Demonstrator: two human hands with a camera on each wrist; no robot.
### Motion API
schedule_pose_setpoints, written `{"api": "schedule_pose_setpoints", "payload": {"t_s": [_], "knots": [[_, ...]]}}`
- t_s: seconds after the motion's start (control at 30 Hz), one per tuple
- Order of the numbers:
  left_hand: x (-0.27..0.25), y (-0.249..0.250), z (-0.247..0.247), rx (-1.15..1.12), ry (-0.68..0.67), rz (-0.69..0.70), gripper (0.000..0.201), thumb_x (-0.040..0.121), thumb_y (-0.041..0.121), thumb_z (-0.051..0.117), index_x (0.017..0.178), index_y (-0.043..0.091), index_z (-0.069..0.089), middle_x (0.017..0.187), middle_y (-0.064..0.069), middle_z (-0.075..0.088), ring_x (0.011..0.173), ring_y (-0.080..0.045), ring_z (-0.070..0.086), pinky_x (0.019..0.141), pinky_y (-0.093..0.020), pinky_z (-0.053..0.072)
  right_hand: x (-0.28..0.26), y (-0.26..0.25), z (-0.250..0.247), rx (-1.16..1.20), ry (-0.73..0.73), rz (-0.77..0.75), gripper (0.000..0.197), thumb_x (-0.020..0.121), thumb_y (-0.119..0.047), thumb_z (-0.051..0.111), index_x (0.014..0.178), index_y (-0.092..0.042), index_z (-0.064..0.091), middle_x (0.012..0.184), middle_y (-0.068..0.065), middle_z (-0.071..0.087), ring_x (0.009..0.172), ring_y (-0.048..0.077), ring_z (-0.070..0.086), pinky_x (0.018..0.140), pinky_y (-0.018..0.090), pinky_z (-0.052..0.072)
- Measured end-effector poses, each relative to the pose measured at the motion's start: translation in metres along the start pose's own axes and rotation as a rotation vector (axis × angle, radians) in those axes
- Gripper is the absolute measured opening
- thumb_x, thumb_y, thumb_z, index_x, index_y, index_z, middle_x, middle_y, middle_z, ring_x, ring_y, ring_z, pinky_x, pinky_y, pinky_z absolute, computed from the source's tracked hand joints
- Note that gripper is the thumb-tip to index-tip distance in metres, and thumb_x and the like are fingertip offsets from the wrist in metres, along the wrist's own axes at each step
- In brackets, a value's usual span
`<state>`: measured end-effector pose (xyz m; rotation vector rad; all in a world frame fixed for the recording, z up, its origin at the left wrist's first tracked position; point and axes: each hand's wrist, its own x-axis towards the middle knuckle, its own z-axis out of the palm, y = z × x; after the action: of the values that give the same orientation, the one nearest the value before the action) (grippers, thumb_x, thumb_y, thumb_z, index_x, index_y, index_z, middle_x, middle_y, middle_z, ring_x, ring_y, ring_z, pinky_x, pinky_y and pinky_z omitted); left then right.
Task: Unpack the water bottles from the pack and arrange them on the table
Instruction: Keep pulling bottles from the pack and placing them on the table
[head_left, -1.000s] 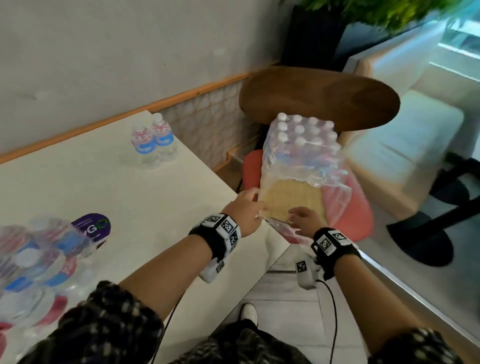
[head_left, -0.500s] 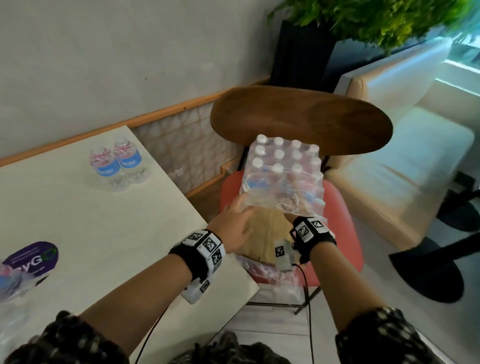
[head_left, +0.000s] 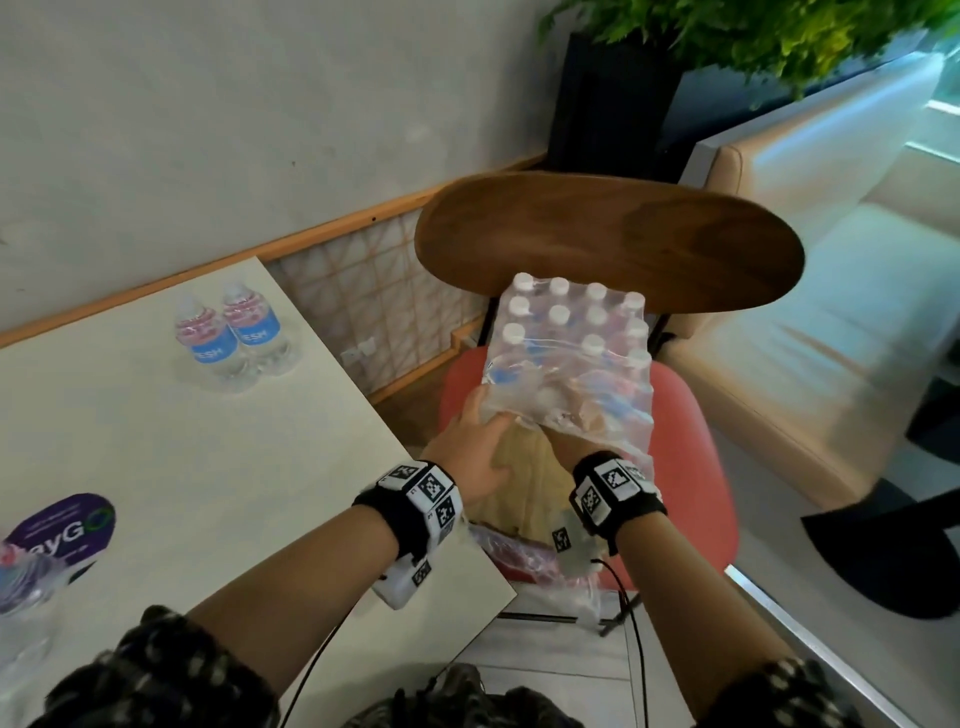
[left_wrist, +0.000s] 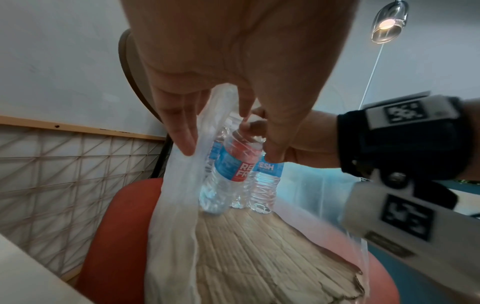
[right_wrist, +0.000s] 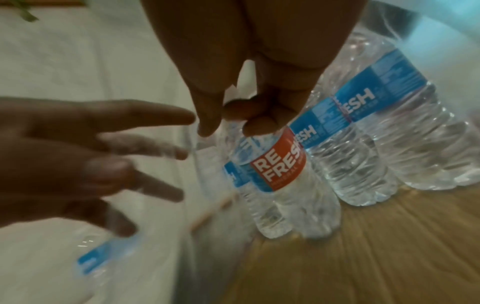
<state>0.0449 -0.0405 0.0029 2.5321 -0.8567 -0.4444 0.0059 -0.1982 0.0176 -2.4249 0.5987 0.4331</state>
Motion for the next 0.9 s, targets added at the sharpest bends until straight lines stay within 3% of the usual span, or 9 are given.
{"api": "schedule_pose_setpoints", "payload": {"t_s": [0.07, 0.1, 0.17, 0.27, 0.4, 0.5, 0.6, 0.7, 0.9], "knots": [[0.006, 0.003, 0.001, -0.043, 0.007, -0.006, 0.053, 0.078, 0.044, 0.068, 0.124, 0.036, 0.044, 0.152, 0.007, 0.002, 0.131, -0.028, 0.041, 0.101, -0.044, 0.045, 0.008, 0.009, 0.012, -0.156, -0.027, -0.095, 0.042, 0.093, -0.052, 0.041, 0.132, -0.037, 0.047, 0.137, 0.008, 0.051, 0.124, 0.027, 0.050, 0.105, 0.043, 0.039], [0.009, 0.004, 0.003, -0.068, 0.005, -0.010, 0.054, 0.076, 0.050, 0.068, 0.123, 0.037, 0.046, 0.150, 0.008, 0.005, 0.128, -0.027, 0.043, 0.100, -0.044, 0.046, 0.011, 0.018, 0.014, -0.180, 0.019, -0.095, 0.036, 0.081, -0.072, 0.045, 0.108, -0.051, 0.056, 0.120, 0.003, 0.063, 0.109, 0.026, 0.060, 0.096, 0.046, 0.047], [0.015, 0.002, 0.006, -0.114, 0.014, -0.021, 0.063, 0.068, 0.063, 0.063, 0.124, 0.039, 0.048, 0.145, 0.009, 0.015, 0.120, -0.026, 0.049, 0.097, -0.044, 0.047, 0.026, 0.039, 0.024, -0.019, 0.072, -0.100, 0.047, 0.056, -0.090, 0.051, 0.084, -0.053, 0.062, 0.099, -0.007, 0.071, 0.098, 0.020, 0.066, 0.093, 0.045, 0.049], [0.019, -0.004, 0.010, -0.141, 0.007, -0.043, 0.069, 0.069, 0.065, 0.065, 0.124, 0.027, 0.052, 0.146, 0.008, 0.018, 0.119, -0.023, 0.049, 0.100, -0.041, 0.045, -0.003, 0.010, -0.007, 0.160, 0.012, 0.028, 0.050, 0.072, -0.061, 0.062, 0.112, -0.030, 0.066, 0.122, -0.005, 0.063, 0.122, 0.020, 0.053, 0.105, 0.032, 0.034], [0.010, -0.002, 0.005, -0.185, -0.041, -0.026, 0.059, 0.077, 0.062, 0.062, 0.124, 0.026, 0.056, 0.151, 0.007, 0.015, 0.132, -0.017, 0.039, 0.109, -0.034, 0.035, -0.018, -0.006, -0.038, 0.401, 0.063, 0.240, 0.047, 0.100, -0.010, 0.039, 0.143, 0.004, 0.026, 0.145, 0.012, 0.033, 0.136, 0.028, 0.032, 0.079, 0.001, 0.039], [0.001, -0.007, -0.006, -0.289, -0.110, 0.018, 0.048, 0.080, 0.053, 0.066, 0.118, 0.024, 0.063, 0.155, 0.009, 0.009, 0.138, -0.014, 0.031, 0.111, -0.029, 0.026, -0.030, -0.002, -0.041, 0.205, 0.060, 0.168, 0.076, 0.096, -0.025, 0.050, 0.151, -0.023, -0.001, 0.158, 0.007, 0.002, 0.140, 0.023, 0.026, 0.099, 0.022, 0.041], [-0.017, -0.018, -0.017, -0.374, -0.104, 0.067, 0.046, 0.077, 0.042, 0.074, 0.116, 0.020, 0.066, 0.154, 0.011, 0.003, 0.131, -0.006, 0.034, 0.106, -0.017, 0.025, -0.006, 0.014, -0.034, 0.060, 0.012, 0.212, 0.083, 0.085, -0.026, 0.065, 0.150, -0.028, 0.014, 0.155, 0.007, 0.017, 0.130, 0.021, 0.041, 0.098, 0.025, 0.041], [-0.040, -0.027, -0.033, -0.454, -0.033, 0.044, 0.043, 0.076, 0.036, 0.076, 0.114, 0.018, 0.067, 0.154, 0.006, 0.003, 0.130, -0.004, 0.030, 0.106, -0.018, 0.025, 0.007, 0.006, -0.028, -0.009, 0.037, 0.202, 0.064, 0.091, -0.023, 0.054, 0.147, -0.023, 0.024, 0.153, 0.011, 0.025, 0.125, 0.021, 0.042, 0.094, 0.021, 0.043], [-0.099, -0.069, -0.093, -0.671, 0.090, -0.044, 0.036, 0.083, 0.020, 0.071, 0.119, 0.019, 0.062, 0.119, 0.001, 0.059, 0.106, -0.009, 0.054, 0.089, -0.016, 0.045, -0.010, 0.004, -0.018, -0.329, 0.052, 0.153, 0.067, 0.094, -0.025, 0.052, 0.148, -0.031, 0.012, 0.155, 0.009, 0.013, 0.138, 0.025, 0.031, 0.110, 0.036, 0.033]]}}
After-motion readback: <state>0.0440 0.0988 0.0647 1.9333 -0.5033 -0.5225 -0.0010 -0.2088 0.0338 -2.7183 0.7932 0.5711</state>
